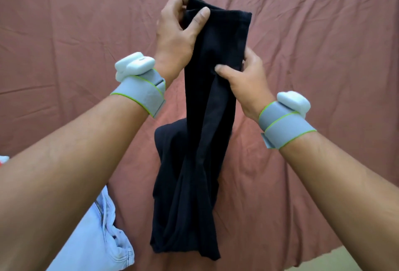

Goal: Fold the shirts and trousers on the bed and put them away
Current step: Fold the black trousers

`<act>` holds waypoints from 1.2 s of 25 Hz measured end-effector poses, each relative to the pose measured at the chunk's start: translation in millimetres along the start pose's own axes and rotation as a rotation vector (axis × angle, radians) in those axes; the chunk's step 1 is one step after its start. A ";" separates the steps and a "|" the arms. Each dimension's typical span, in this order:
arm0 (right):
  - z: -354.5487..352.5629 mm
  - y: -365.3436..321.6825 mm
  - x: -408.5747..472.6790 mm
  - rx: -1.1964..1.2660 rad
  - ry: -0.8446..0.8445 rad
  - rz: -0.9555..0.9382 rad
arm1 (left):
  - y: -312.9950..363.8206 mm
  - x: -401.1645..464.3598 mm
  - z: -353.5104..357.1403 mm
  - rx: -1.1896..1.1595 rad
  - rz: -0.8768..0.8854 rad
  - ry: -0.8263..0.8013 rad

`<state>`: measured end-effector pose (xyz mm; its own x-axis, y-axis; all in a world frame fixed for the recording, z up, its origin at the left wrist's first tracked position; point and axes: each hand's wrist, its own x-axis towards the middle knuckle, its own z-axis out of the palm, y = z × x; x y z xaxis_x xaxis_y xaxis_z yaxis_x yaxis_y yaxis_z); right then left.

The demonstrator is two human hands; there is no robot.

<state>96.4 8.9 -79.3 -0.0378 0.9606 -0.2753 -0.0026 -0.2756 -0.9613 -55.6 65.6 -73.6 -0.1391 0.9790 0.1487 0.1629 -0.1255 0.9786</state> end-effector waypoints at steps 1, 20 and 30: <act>-3.4 0.0 -6.2 -0.028 -0.014 0.011 | 1.4 4.8 2.5 0.105 0.054 0.075; -22.2 87.0 3.6 0.132 -0.011 0.548 | -62.8 -73.2 5.4 -0.210 -1.006 -0.244; -20.3 81.2 -13.9 0.191 -0.119 0.637 | -70.3 -90.4 -30.5 -0.191 -1.049 -0.541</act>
<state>117.0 -26.1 -153.7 -0.2002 0.6014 -0.7735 -0.1197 -0.7985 -0.5899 -84.3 -19.0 -151.5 0.3191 0.5530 -0.7697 0.0617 0.7983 0.5991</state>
